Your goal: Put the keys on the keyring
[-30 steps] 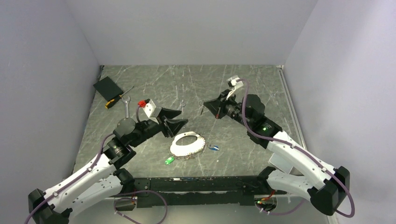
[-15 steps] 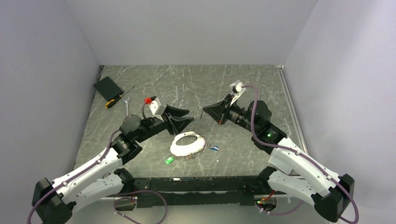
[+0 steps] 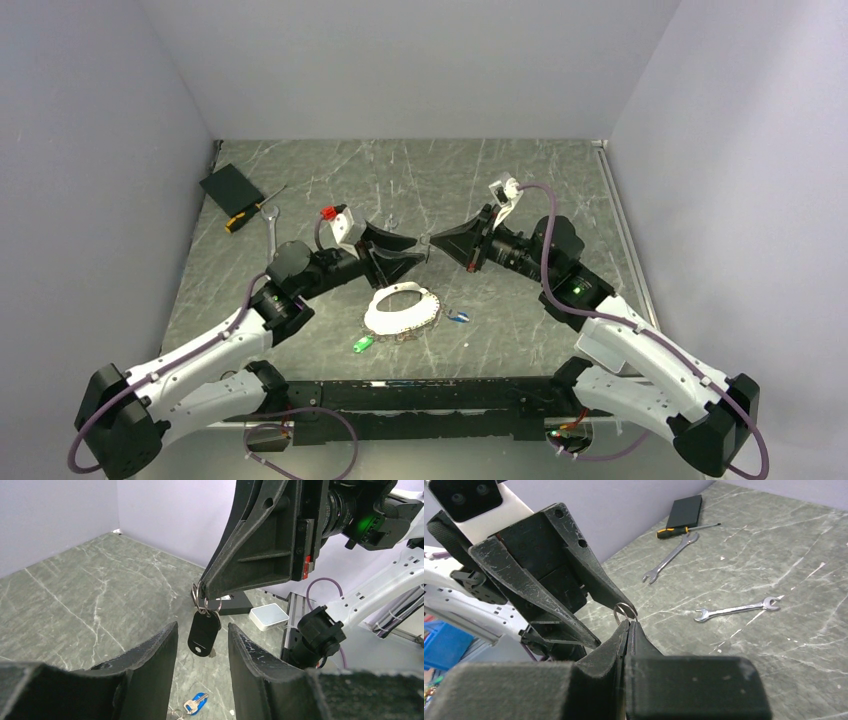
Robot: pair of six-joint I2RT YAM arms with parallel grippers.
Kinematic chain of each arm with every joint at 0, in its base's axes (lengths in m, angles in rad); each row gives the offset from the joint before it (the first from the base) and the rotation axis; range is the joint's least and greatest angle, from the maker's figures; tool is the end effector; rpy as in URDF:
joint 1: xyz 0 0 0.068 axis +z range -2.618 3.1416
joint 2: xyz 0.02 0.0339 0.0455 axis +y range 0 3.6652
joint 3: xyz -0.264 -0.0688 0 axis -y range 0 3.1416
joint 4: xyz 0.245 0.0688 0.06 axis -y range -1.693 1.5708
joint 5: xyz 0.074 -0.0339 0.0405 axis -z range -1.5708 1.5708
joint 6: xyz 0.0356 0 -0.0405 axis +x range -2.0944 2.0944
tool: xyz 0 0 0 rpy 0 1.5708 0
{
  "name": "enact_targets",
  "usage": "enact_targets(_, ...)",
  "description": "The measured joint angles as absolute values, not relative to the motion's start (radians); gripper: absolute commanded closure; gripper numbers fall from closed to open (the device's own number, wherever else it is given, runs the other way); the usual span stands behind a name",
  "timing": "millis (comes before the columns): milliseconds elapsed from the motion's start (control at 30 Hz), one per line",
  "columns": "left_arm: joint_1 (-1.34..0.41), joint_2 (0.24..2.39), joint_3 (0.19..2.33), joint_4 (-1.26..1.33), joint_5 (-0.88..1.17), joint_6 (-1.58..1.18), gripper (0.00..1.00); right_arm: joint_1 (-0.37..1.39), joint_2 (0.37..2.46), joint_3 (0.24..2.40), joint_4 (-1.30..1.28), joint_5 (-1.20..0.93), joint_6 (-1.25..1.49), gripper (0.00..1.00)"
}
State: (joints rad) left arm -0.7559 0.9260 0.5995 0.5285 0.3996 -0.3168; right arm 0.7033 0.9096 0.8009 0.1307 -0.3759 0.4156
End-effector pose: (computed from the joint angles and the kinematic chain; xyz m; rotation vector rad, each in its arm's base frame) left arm 0.1486 -0.1591 0.3242 0.6639 1.3305 -1.1550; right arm 0.1556 0.1490 0.3573 -0.5516 1.5801 1.1561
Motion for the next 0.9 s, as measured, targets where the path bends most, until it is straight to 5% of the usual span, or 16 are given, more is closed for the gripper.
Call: enact_targets(900,-0.756,1.005,0.599,0.661,0.448,-0.374,0.65,0.712,0.891,0.783,0.152,-0.414,0.443,1.00)
